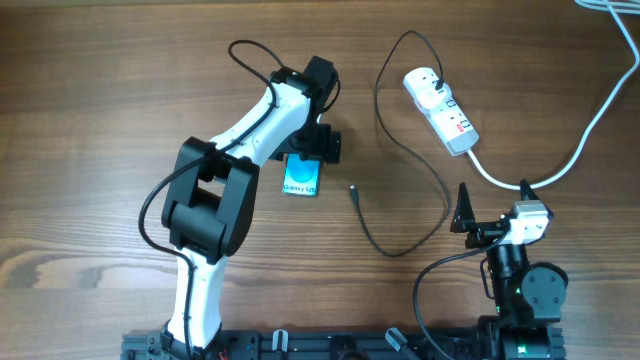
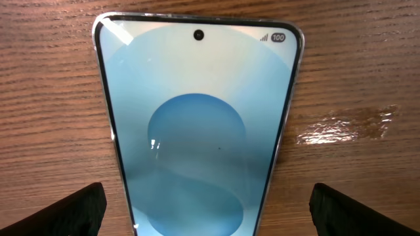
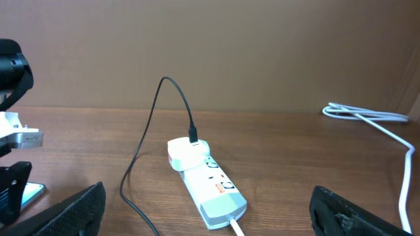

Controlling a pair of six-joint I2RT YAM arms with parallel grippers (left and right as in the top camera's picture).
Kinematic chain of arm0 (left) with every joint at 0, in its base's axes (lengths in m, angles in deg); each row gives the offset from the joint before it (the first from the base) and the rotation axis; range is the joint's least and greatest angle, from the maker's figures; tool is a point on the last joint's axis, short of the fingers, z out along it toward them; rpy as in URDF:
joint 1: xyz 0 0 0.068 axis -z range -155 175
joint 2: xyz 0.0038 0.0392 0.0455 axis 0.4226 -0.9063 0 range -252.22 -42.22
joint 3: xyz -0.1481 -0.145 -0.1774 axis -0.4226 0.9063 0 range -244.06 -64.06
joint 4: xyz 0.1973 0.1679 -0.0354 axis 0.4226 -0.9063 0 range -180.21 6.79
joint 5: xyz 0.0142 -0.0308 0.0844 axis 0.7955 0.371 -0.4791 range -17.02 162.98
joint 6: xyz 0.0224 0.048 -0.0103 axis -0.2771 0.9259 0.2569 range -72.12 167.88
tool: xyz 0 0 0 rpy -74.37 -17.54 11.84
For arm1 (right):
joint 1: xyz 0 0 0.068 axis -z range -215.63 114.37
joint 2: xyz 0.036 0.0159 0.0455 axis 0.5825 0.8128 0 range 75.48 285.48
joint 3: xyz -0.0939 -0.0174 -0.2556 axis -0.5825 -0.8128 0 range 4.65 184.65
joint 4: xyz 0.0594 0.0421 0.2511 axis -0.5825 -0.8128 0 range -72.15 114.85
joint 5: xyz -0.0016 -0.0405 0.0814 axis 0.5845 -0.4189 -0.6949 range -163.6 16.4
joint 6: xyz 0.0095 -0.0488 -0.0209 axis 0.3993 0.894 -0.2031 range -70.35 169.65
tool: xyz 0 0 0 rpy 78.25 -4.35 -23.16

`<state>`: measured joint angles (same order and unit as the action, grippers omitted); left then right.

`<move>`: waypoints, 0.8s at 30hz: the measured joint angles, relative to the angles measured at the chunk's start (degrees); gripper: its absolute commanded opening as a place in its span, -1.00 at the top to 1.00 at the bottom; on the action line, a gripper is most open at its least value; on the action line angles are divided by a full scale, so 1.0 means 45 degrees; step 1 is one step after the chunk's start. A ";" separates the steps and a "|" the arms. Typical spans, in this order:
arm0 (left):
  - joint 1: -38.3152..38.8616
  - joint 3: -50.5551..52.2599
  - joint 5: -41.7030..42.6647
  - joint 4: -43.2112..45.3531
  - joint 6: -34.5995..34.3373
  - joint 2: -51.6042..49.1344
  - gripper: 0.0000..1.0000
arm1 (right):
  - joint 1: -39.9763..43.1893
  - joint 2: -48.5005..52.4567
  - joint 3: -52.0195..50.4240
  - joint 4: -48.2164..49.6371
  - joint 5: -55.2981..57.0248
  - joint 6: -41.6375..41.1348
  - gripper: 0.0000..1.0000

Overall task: Plug charger to phone and switch on socket
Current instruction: 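Align the left gripper on the phone's edge and close on it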

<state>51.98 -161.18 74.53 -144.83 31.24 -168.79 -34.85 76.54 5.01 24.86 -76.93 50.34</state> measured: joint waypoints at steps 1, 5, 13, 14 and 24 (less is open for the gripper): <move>-0.0005 0.0000 -0.0029 0.0005 0.0039 0.0000 -1.00 | 0.0000 0.0000 0.0000 -0.0005 0.0000 0.0000 -0.99; 0.0000 0.0321 -0.0044 0.0238 0.0199 0.0000 -1.00 | 0.0000 0.0000 0.0000 0.0000 0.0000 0.0000 -0.99; 0.0000 0.1015 -0.0228 0.0743 0.0078 0.0126 -1.00 | 0.0000 0.0000 0.0000 0.0000 0.0000 0.0000 -0.99; 0.0000 0.1030 -0.0238 0.0806 0.0005 0.0136 -1.00 | 0.0000 0.0000 0.0000 -0.0005 0.0000 0.0000 -0.99; 0.0000 0.1059 -0.0185 0.1554 -0.0180 0.0194 -0.98 | 0.0000 0.0000 0.0000 -0.0005 0.0000 0.0000 -0.99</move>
<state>51.98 -156.41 73.70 -137.84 30.43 -167.91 -34.85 76.54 5.01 24.84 -76.93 50.34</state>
